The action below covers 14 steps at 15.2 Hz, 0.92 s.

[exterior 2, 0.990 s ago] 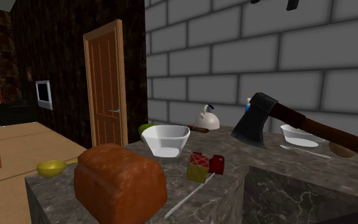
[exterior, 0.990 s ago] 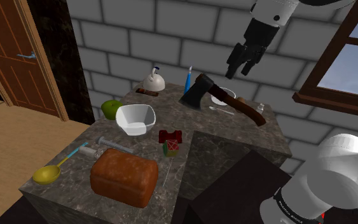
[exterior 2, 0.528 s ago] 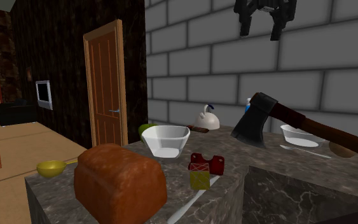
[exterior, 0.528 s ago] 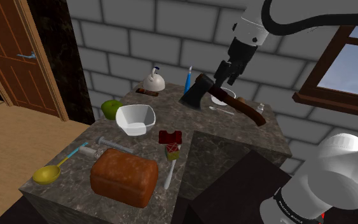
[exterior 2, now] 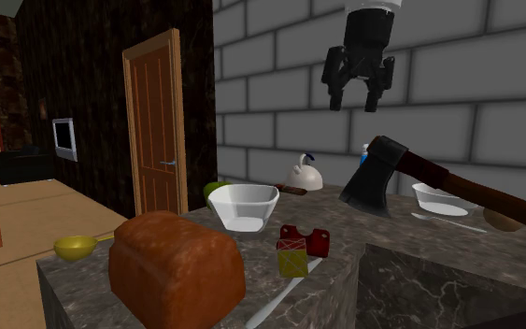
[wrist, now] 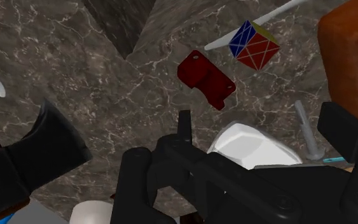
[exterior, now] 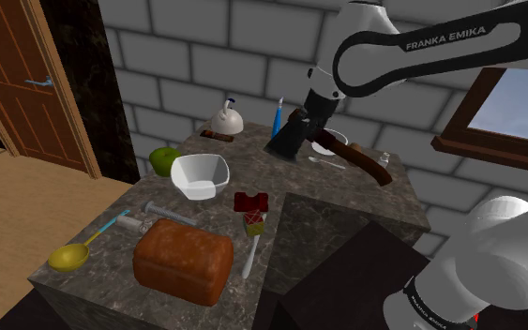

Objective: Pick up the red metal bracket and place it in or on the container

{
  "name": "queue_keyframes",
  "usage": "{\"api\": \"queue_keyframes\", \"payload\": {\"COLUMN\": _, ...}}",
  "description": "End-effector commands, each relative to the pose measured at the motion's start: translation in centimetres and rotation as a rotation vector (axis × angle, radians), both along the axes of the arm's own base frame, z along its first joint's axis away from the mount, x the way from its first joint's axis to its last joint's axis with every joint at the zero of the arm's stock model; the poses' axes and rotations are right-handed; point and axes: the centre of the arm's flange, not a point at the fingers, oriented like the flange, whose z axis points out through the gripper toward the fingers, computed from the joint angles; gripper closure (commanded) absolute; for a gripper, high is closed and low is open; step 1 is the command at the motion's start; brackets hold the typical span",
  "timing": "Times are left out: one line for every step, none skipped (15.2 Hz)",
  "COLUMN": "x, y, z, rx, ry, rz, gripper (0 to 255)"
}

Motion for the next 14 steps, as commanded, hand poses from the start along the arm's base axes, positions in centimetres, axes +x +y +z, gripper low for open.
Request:
{"api": "queue_keyframes", "payload": {"x": 1.3, "y": 0.1, "z": -2.4, "rx": -0.006, "ry": -0.002, "rz": 0.035, "gripper": 0}}
{"api": "queue_keyframes", "payload": {"x": 2.1, "y": 0.2, "z": -3.5, "rx": -0.009, "ry": -0.002, "rz": 0.052, "gripper": 0}}
{"api": "queue_keyframes", "payload": {"x": 2.8, "y": 0.4, "z": -4.6, "rx": -0.011, "ry": -0.002, "rz": 0.069, "gripper": 0}}
{"api": "queue_keyframes", "payload": {"x": 3.5, "y": 0.5, "z": -5.7, "rx": -0.014, "ry": -0.002, "rz": 0.086, "gripper": 0}}
{"api": "queue_keyframes", "payload": {"x": 4.3, "y": 0.7, "z": -6.8, "rx": -0.017, "ry": -0.002, "rz": 0.102, "gripper": 0}}
{"api": "queue_keyframes", "payload": {"x": 5.0, "y": 0.8, "z": -7.9, "rx": -0.020, "ry": -0.002, "rz": 0.119, "gripper": 0}}
{"api": "queue_keyframes", "payload": {"x": 5.7, "y": 1.0, "z": -9.0, "rx": -0.022, "ry": -0.002, "rz": 0.136, "gripper": 0}}
{"api": "queue_keyframes", "payload": {"x": 6.4, "y": 1.2, "z": -10.1, "rx": -0.025, "ry": -0.002, "rz": 0.153, "gripper": 0}}
{"api": "queue_keyframes", "payload": {"x": 7.2, "y": 1.4, "z": -11.2, "rx": -0.028, "ry": -0.002, "rz": 0.170, "gripper": 0}}
{"api": "queue_keyframes", "payload": {"x": 7.9, "y": 1.6, "z": -12.3, "rx": -0.031, "ry": -0.002, "rz": 0.187, "gripper": 0}}
{"api": "queue_keyframes", "payload": {"x": 8.6, "y": 1.8, "z": -13.4, "rx": -0.033, "ry": -0.002, "rz": 0.203, "gripper": 0}}
{"api": "queue_keyframes", "payload": {"x": 9.3, "y": 2.0, "z": -14.5, "rx": -0.036, "ry": -0.002, "rz": 0.220, "gripper": 0}}
{"api": "queue_keyframes", "payload": {"x": 10.0, "y": 2.2, "z": -15.6, "rx": -0.039, "ry": -0.002, "rz": 0.237, "gripper": 0}}
{"api": "queue_keyframes", "payload": {"x": 10.7, "y": 2.4, "z": -16.7, "rx": -0.042, "ry": -0.002, "rz": 0.254, "gripper": 0}}
